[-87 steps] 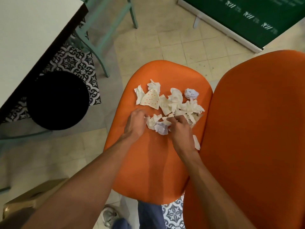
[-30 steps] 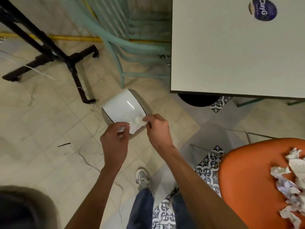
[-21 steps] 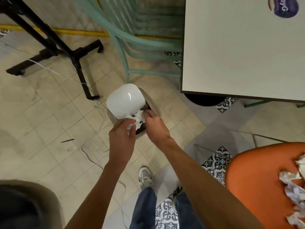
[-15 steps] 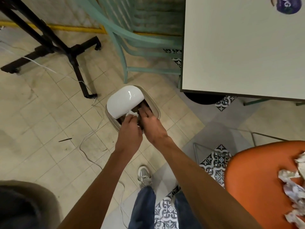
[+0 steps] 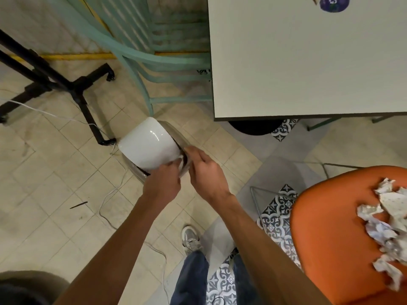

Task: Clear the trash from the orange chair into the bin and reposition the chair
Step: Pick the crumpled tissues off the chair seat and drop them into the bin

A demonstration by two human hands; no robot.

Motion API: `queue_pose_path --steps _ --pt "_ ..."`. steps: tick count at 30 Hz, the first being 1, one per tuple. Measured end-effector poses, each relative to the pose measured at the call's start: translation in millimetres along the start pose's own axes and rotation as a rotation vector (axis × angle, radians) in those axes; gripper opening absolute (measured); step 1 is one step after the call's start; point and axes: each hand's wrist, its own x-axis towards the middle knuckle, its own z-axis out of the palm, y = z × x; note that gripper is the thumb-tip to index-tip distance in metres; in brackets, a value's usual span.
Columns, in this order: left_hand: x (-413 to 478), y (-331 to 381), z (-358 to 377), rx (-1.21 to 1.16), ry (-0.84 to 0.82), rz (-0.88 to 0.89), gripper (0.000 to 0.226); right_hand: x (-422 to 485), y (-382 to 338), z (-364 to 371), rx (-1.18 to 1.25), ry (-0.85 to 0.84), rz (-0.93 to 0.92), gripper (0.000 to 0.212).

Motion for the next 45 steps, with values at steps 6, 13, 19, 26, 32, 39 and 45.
queue_pose_path --steps 6,13,19,26,32,39,45 --pt "-32 57 -18 0.013 0.194 0.069 0.032 -49 33 -45 -0.041 0.18 0.146 0.047" --pt "-34 172 -5 -0.096 0.196 0.251 0.034 -131 109 -105 0.001 0.326 0.35 0.045" --pt "-31 291 30 -0.109 0.153 0.422 0.03 -201 195 -151 0.011 0.422 0.537 0.043" --pt "-23 422 96 -0.052 0.011 0.603 0.028 -274 304 -189 0.032 0.526 0.753 0.036" --pt "-13 510 169 0.008 -0.122 0.71 0.032 -325 389 -209 -0.013 0.51 1.027 0.039" --pt "13 576 248 0.042 -0.274 0.806 0.063 -345 462 -204 -0.002 0.395 1.14 0.059" --pt "39 606 309 0.143 -0.361 0.986 0.083 -334 502 -192 0.025 0.37 1.071 0.058"
